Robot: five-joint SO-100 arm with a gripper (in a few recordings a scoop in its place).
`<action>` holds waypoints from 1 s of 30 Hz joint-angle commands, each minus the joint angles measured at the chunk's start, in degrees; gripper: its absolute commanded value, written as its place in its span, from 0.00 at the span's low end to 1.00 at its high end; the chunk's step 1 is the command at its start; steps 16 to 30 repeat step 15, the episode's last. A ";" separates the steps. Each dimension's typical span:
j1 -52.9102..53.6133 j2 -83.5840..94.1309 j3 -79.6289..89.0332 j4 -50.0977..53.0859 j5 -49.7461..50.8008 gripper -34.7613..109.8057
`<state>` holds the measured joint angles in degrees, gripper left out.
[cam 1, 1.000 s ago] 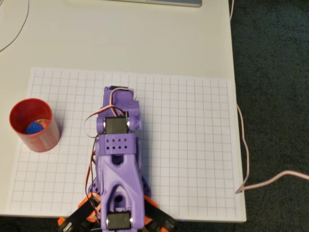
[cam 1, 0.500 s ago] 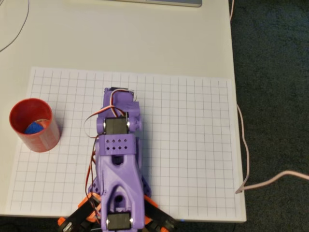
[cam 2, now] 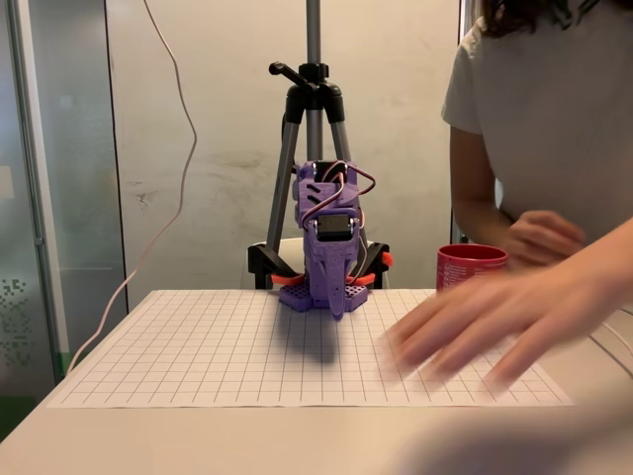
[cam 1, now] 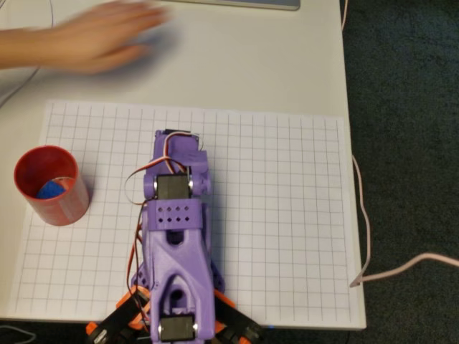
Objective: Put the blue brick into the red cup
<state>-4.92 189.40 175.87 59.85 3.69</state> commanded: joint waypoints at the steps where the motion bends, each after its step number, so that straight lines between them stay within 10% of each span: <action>1: -0.09 -0.18 -0.44 0.62 1.14 0.24; 30: -0.09 -0.18 -0.44 0.62 1.14 0.24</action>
